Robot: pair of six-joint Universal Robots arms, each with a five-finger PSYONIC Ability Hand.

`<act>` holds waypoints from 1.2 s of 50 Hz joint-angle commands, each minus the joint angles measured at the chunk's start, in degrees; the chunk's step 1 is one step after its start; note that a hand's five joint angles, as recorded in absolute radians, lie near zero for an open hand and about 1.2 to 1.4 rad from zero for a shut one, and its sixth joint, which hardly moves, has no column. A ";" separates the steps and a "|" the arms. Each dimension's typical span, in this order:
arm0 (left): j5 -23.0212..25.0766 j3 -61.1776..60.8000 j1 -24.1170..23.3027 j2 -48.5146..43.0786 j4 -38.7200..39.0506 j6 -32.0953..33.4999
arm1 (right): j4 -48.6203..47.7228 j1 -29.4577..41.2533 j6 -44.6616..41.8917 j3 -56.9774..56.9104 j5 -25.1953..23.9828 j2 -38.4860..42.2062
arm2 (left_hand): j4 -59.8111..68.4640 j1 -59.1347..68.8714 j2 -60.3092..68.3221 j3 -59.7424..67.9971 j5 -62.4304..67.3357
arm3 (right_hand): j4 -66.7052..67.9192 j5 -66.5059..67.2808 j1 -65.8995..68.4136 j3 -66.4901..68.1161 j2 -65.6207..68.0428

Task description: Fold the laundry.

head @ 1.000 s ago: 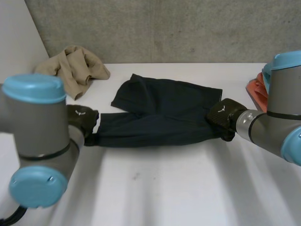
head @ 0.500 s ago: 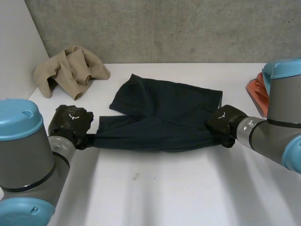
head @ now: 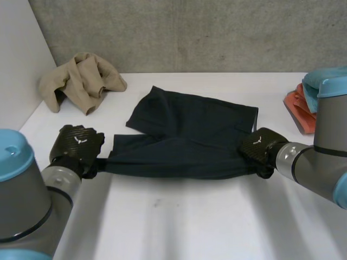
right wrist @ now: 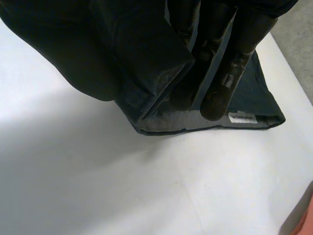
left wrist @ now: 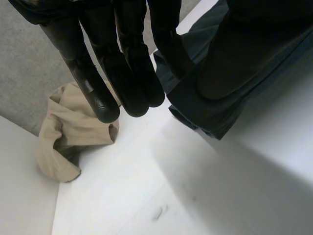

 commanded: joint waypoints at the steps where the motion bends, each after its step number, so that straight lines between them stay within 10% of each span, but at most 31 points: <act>1: -0.05 -6.20 0.47 8.45 -7.35 5.03 | 4.59 -0.09 -4.03 6.36 0.21 -5.54 | 11.26 15.42 11.52 11.69 13.78 | 11.91 15.79 24.65 12.40 13.28; 15: 7.77 -10.52 2.49 20.33 -16.43 16.91 | 19.81 -5.01 -15.65 11.20 -1.64 -16.10 | 11.26 15.42 11.52 11.69 13.78 | 11.91 15.79 24.65 12.40 13.28; 28: 4.54 12.04 -3.21 -10.85 0.20 17.52 | 7.86 -4.48 -7.05 5.49 2.22 -7.31 | 11.26 15.42 11.52 11.69 13.78 | 11.91 15.79 24.65 12.40 13.28; 33: -0.22 16.90 -5.77 -13.34 -0.95 17.35 | 4.25 -4.48 1.13 6.02 0.74 -7.84 | 11.26 15.42 11.52 11.69 13.78 | -30.34 -26.46 -17.60 -29.85 -28.97; 39: -0.49 16.73 -6.39 -13.34 -0.95 17.09 | 4.25 -4.48 13.06 8.12 -6.54 -14.50 | 11.26 15.42 11.52 11.69 13.78 | -50.75 -46.87 -38.01 -50.26 -49.37; 47: -0.75 16.11 -6.56 -13.16 -1.04 17.44 | 9.42 -4.13 26.71 12.86 -12.80 -19.52 | 11.26 15.42 11.52 11.69 13.78 | -56.32 -52.45 -43.59 -55.83 -54.95; 60: -0.66 18.57 -4.72 -14.04 -0.60 17.09 | 2.41 -0.97 24.43 32.29 -11.57 -27.70 | 11.26 15.42 11.52 11.69 13.78 | -56.83 -52.95 -44.09 -56.34 -55.46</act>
